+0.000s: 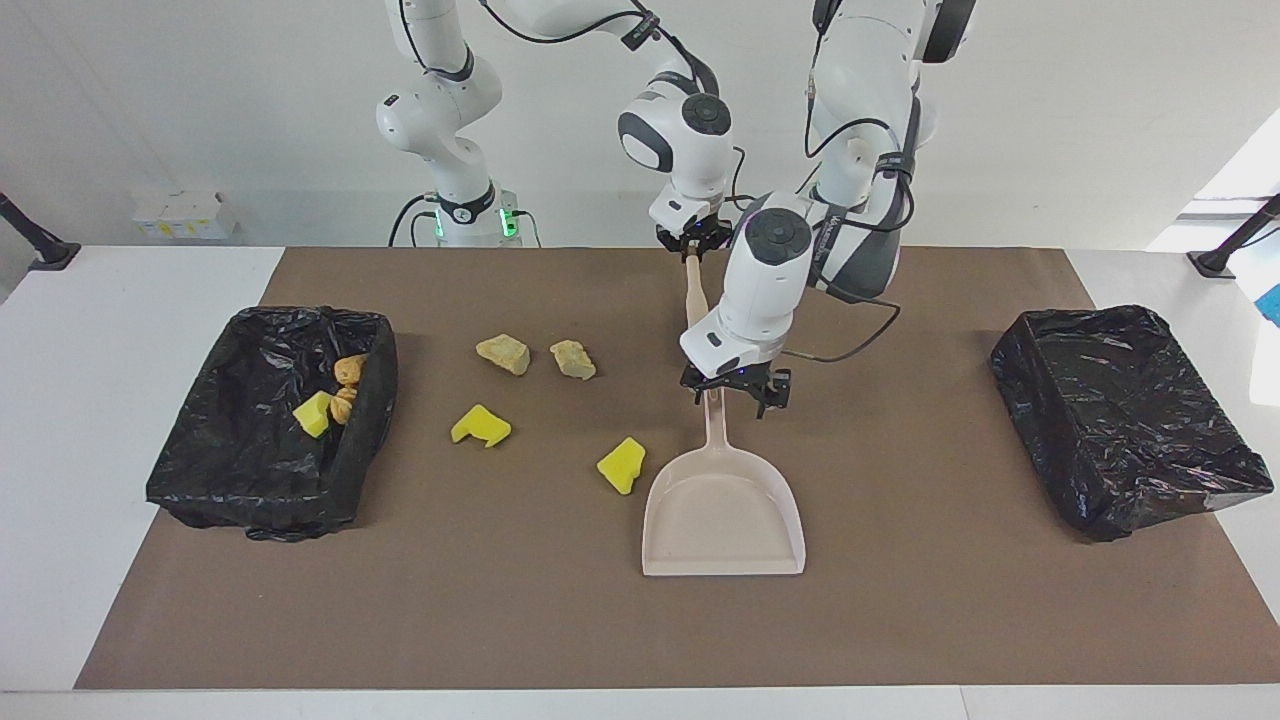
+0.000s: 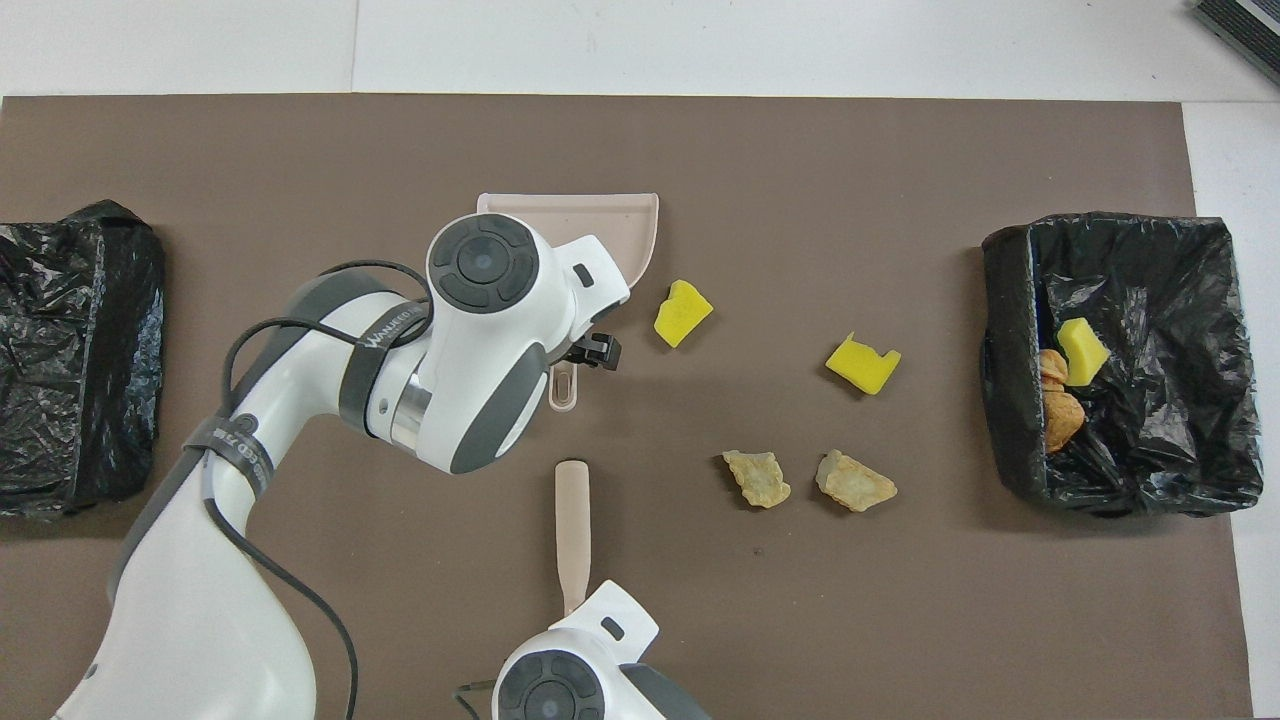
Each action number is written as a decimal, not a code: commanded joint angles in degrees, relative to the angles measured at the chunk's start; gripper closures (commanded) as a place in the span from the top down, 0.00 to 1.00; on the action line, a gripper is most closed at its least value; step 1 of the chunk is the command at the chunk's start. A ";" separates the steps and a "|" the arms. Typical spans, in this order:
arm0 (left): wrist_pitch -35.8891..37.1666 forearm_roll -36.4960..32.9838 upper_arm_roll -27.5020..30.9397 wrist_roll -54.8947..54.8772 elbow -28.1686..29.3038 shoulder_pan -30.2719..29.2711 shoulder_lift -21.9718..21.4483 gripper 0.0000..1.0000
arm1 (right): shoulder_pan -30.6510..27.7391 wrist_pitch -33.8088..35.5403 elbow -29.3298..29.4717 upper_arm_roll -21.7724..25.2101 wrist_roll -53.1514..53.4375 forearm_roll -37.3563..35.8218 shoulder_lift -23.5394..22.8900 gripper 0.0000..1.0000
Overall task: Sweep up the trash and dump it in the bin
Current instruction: 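Grasp the dustpan with the left gripper while the right gripper grasps the brush, then pull the dustpan toward the crumbs with the left gripper while the right gripper sweeps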
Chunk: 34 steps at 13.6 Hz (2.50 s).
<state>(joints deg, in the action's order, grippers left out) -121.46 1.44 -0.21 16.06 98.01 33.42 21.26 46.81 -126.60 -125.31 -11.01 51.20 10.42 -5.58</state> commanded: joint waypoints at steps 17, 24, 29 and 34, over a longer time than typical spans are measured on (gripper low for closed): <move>-6.78 -0.12 1.62 9.69 5.26 1.03 -1.22 0.57 | -19.56 22.59 -10.39 0.38 7.42 -10.51 21.48 0.00; -6.34 -0.82 2.58 8.99 4.21 0.07 -1.57 0.00 | -30.01 21.75 -18.82 0.11 8.57 -9.37 25.27 0.00; -4.23 -1.26 2.58 3.04 1.58 -5.55 -2.89 0.00 | -30.63 11.57 -20.32 0.11 9.10 -2.35 19.74 0.00; 1.99 -0.91 2.58 -27.08 1.30 -13.90 -4.73 0.00 | -28.45 5.58 -12.34 -0.15 10.06 0.19 12.00 0.00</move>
<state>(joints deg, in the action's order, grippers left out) -123.16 0.99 2.87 -2.55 99.31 21.94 18.35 17.68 -120.64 -142.19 -10.48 59.21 8.48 9.68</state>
